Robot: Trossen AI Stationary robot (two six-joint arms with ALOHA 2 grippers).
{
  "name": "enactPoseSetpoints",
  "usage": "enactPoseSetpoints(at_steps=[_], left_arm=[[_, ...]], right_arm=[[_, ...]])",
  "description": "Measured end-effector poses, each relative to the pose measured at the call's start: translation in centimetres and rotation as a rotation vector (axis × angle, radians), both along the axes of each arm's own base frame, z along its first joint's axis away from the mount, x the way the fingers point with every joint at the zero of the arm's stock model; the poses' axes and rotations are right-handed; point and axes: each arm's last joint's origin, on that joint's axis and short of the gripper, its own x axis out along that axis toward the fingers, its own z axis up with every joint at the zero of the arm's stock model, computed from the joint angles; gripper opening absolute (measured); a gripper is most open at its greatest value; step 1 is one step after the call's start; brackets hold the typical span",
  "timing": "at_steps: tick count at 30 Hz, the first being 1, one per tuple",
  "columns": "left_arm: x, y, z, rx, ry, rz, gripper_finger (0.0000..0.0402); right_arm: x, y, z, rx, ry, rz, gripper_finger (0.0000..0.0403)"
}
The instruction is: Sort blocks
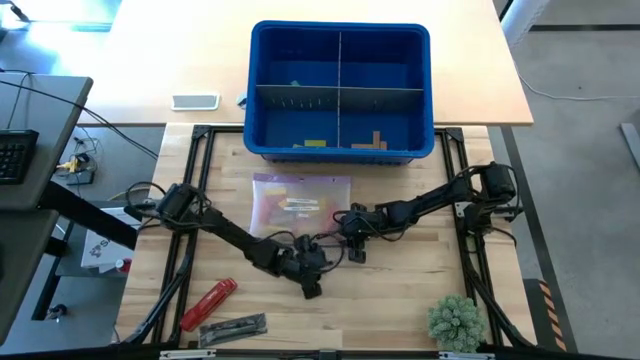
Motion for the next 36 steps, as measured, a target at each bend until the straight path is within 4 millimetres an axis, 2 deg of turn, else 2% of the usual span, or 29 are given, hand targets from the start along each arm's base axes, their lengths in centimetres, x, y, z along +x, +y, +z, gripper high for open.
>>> enactPoseSetpoints(at_steps=[6, 10, 15, 20, 26, 32, 36], left_arm=[[1.5, 0.0, 2.2, 0.027, -0.234, 0.025, 0.0106], [2.4, 1.0, 0.8, 0.049, -0.251, 0.019, 0.0106], [3.1, 2.1, -1.3, -0.007, -0.197, -0.023, 0.0106], [3.3, 2.2, -2.0, -0.019, -0.171, -0.073, 0.0106], [2.4, 1.4, -2.4, -0.043, -0.061, -0.153, 0.0106], [0.5, -0.5, -2.3, -0.028, 0.074, -0.204, 0.0106], [-0.4, -1.8, -2.3, -0.021, 0.101, -0.200, 0.0106]], right_arm=[[0.1, 0.0, 0.1, 0.002, -0.018, 0.000, 0.0114], [0.2, 0.0, 0.1, 0.003, -0.024, -0.001, 0.0114], [0.2, 0.0, 0.1, 0.004, -0.026, -0.001, 0.0114], [0.2, 0.0, 0.1, 0.003, -0.027, -0.001, 0.0114], [0.2, 0.0, 0.1, 0.005, -0.024, -0.004, 0.0114], [0.1, 0.0, 0.1, 0.008, -0.010, -0.001, 0.0114], [0.1, 0.1, 0.1, 0.012, -0.010, 0.007, 0.0114]])
